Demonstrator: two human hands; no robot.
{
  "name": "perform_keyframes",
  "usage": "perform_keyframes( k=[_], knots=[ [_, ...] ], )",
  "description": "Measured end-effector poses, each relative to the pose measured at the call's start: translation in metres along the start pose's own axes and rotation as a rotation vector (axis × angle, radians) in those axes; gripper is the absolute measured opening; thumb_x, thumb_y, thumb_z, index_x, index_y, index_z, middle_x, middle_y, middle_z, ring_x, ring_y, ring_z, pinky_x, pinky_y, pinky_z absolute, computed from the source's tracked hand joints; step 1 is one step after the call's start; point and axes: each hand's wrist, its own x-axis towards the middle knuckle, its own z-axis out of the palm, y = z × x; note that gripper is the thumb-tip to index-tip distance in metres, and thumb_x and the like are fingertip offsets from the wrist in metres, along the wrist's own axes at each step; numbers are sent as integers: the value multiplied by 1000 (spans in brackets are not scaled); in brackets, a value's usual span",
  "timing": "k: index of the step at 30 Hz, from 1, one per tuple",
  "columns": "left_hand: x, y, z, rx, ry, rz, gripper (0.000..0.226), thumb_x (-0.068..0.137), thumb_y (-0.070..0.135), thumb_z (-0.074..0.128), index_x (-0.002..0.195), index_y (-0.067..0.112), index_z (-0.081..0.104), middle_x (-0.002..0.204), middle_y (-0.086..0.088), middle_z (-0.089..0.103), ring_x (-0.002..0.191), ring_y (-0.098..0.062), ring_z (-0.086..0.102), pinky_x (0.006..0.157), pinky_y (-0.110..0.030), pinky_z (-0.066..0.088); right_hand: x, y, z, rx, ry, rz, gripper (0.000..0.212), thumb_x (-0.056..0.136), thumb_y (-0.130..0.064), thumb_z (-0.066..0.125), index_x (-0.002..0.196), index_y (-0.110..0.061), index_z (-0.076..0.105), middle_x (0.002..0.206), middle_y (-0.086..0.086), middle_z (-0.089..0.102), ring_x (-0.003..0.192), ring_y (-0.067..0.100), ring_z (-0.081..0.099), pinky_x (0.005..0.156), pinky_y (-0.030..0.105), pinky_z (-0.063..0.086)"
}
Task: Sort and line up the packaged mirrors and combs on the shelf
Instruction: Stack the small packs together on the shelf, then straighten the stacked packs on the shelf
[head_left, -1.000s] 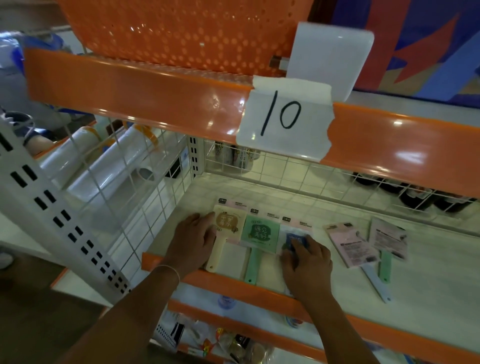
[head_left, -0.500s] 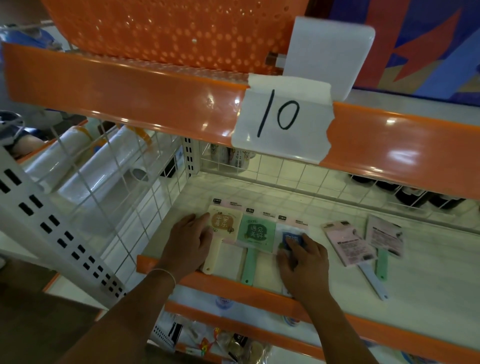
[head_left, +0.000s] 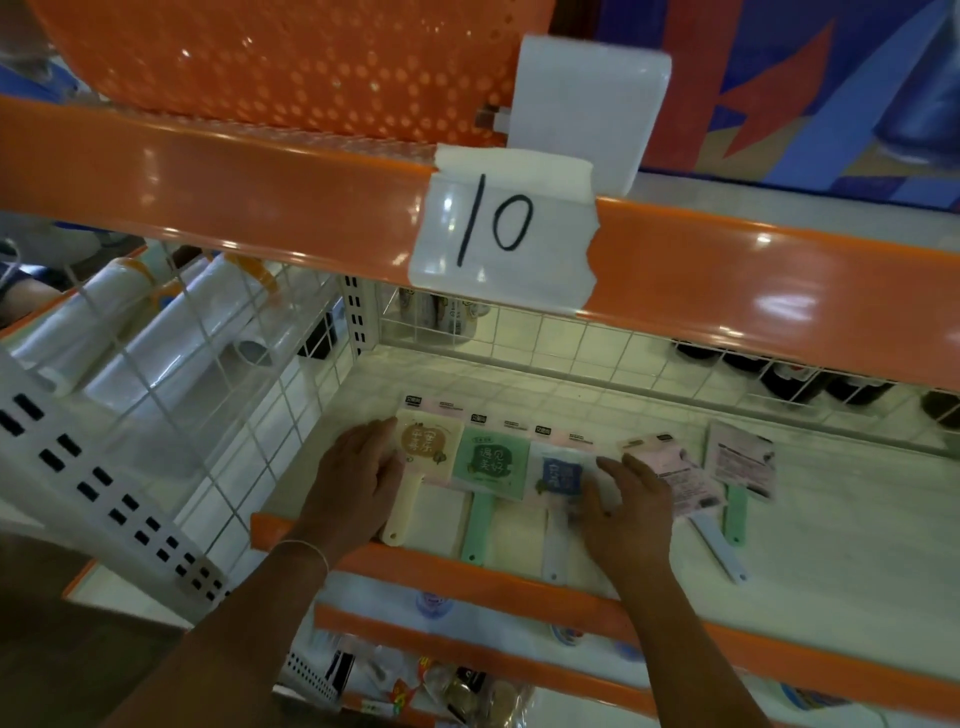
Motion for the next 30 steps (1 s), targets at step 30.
perform_keyframes(
  k=[30],
  knots=[
    [-34, 193, 88, 15, -270, 463, 60, 96, 51, 22, 142, 17, 39, 148, -6, 38, 139, -23, 28, 114, -39, 27, 83, 105, -97, -7, -34, 673, 72, 62, -44, 81, 125, -20, 54, 116, 14, 61, 112, 36, 49, 84, 36, 42]
  ],
)
